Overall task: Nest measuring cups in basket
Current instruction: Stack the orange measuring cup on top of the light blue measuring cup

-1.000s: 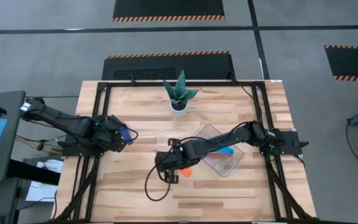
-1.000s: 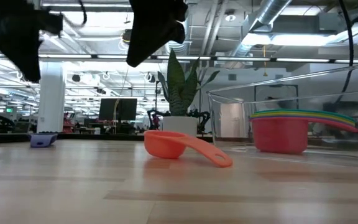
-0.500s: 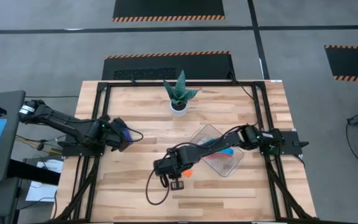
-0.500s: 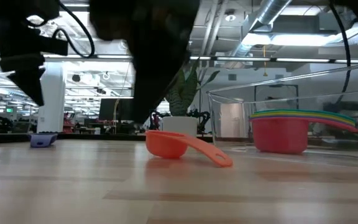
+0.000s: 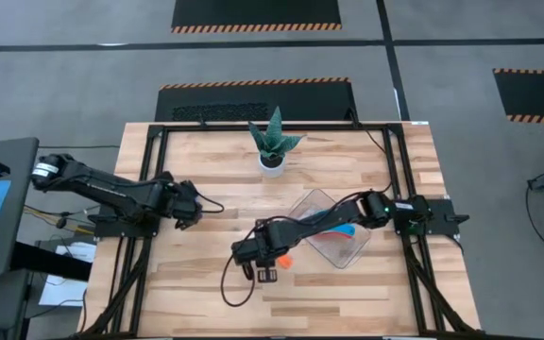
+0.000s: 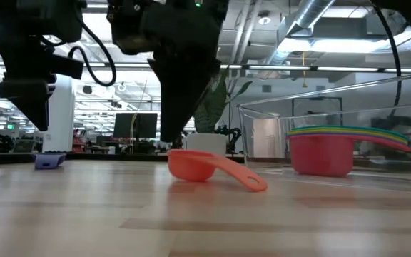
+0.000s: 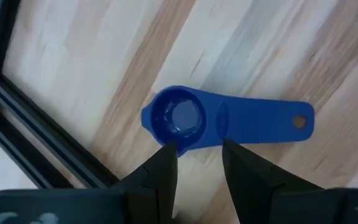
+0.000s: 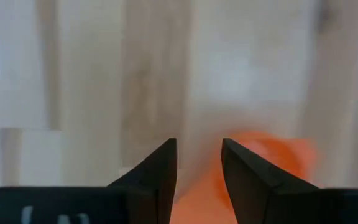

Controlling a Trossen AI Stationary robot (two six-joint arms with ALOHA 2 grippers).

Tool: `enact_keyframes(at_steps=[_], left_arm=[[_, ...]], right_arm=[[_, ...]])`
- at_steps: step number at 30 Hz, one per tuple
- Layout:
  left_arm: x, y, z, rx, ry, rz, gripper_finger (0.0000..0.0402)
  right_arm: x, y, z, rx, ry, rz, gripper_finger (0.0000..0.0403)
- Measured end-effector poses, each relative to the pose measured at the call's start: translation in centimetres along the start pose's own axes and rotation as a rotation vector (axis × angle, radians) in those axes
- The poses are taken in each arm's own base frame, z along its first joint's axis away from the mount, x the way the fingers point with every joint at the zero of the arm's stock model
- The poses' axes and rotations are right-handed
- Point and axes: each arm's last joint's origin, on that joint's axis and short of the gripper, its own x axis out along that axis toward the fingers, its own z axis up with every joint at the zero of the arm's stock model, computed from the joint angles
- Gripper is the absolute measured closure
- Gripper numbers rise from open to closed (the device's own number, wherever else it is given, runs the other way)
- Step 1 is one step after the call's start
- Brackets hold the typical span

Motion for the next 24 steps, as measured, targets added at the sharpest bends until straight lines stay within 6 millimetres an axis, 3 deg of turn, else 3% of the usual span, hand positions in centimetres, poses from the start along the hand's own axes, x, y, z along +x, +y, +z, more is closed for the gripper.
enact_keyframes(at_steps=[5, 24], left_arm=[[0.0, 0.0, 0.0, -0.034, 0.010, -0.011, 0.0285], [0.0, -0.1, -0.1, -0.061, 0.040, -0.047, 0.0285]], right_arm=[[0.0, -0.5, -0.5, 0.031, 0.042, -0.096, 0.0264], [1.7, -0.9, -0.8, 0.143, 0.043, -0.066, 0.0271]])
